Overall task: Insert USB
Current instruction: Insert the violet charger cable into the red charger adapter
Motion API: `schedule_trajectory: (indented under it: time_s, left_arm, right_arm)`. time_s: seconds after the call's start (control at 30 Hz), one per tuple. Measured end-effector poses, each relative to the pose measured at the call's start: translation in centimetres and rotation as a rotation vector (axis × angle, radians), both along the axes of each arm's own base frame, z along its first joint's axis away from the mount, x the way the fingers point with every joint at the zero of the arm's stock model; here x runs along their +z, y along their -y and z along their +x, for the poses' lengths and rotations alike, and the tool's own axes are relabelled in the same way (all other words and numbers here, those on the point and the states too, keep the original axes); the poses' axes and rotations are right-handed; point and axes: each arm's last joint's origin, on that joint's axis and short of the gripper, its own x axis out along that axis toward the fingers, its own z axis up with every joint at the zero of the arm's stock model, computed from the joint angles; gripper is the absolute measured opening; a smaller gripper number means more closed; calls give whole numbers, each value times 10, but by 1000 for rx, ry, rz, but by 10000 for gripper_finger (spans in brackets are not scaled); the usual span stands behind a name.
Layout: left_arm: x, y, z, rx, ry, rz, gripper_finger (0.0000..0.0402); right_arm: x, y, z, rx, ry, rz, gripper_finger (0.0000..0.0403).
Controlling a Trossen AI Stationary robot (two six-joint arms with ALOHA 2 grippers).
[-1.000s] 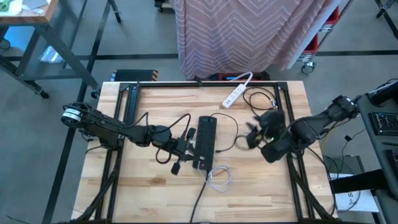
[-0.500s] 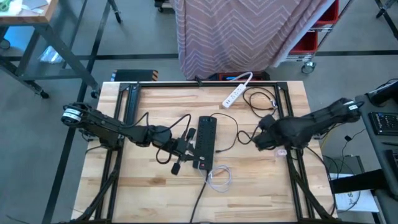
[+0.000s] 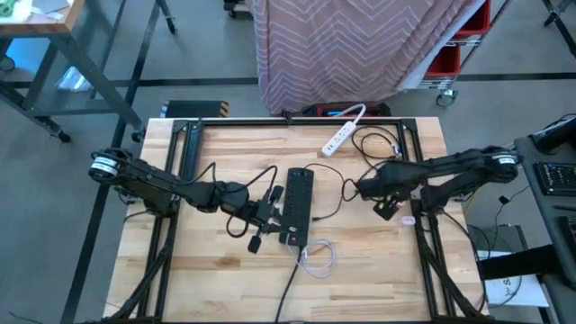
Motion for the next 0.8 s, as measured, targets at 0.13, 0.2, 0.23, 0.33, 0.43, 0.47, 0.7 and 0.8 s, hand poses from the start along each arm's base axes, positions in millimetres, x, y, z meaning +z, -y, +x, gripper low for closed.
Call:
schedule_trajectory:
  time_s: [0.13,0.2,0.23,0.33,0.43,0.47,0.7,0.8]
  left_arm:
    - [-1,0,0,0,-6,1,0]
    - [-1,0,0,0,-10,2,0]
    - [-1,0,0,0,-10,2,0]
    - [-1,0,0,0,-14,3,0]
    - [-2,0,0,0,-22,4,0]
    - [-2,0,0,0,-24,5,0]
    - [-3,0,0,1,-31,2,0]
    - [-4,0,-1,1,-40,1,0]
  right_arm:
    - [-16,8,8,52,-98,51,319]
    - [-24,11,13,80,-143,88,321]
    - [-29,13,14,95,-161,114,322]
    - [-42,17,19,141,-223,167,323]
    - [-55,21,23,194,-266,222,323]
    - [-60,22,23,207,-279,239,323]
    - [-86,33,23,276,-321,351,320]
    - [-94,35,24,301,-315,374,311]
